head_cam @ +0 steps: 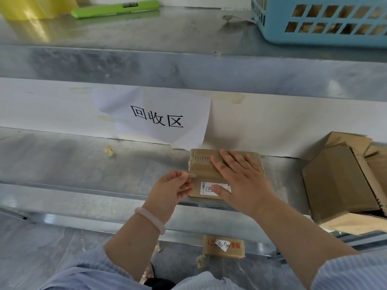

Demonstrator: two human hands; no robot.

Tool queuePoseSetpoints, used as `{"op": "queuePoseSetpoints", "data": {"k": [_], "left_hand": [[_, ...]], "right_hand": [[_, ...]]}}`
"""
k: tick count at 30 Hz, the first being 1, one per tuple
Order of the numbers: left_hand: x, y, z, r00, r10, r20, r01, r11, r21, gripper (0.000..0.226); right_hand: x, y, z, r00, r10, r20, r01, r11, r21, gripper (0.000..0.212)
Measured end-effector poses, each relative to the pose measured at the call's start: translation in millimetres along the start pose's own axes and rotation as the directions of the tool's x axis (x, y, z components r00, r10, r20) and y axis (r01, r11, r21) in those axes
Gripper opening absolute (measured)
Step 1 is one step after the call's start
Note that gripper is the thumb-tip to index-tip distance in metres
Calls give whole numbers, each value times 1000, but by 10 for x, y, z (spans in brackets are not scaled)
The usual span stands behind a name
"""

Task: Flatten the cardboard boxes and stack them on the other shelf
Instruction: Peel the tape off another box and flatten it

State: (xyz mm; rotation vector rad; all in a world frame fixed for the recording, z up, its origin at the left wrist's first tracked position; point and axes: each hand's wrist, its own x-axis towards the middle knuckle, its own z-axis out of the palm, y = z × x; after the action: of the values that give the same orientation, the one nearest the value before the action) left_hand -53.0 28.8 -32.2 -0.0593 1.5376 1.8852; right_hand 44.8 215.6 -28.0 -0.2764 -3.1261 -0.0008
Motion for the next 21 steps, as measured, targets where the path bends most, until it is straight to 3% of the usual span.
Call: {"op": "queuePoseSetpoints", "data": {"k": [4, 6, 8, 10, 13, 18, 21], "left_hand": [[5, -22, 38, 999, 50, 0, -50, 998, -46, 16], [18, -39, 62, 981, 186, -53, -179, 977, 118, 16], [38, -48, 48, 916, 392, -91, -310, 831, 462, 16], [37, -26, 32, 863, 503, -45, -359, 673, 646, 17], [36, 42, -3, 834, 552, 27, -436, 628, 645, 39], [79, 246, -69, 730, 597, 332, -548, 222, 806, 16], [101, 321, -57, 715, 558, 421, -560, 97, 823, 16]], "right_hand": [[0, 1, -3, 1000, 2, -5, -2, 1000, 5, 79], [3, -1, 0, 1000, 6, -11, -6, 1000, 17, 79], [6, -1, 7, 1000, 10, -12, -9, 1000, 26, 78], [9, 4, 16, 1000, 9, -10, -8, 1000, 26, 78], [23, -10, 3, 999, 27, -29, -26, 998, 59, 74], [107, -46, -67, 992, 117, -39, -108, 978, 177, 61], [108, -34, -71, 992, 124, -35, -116, 978, 176, 56]]}}
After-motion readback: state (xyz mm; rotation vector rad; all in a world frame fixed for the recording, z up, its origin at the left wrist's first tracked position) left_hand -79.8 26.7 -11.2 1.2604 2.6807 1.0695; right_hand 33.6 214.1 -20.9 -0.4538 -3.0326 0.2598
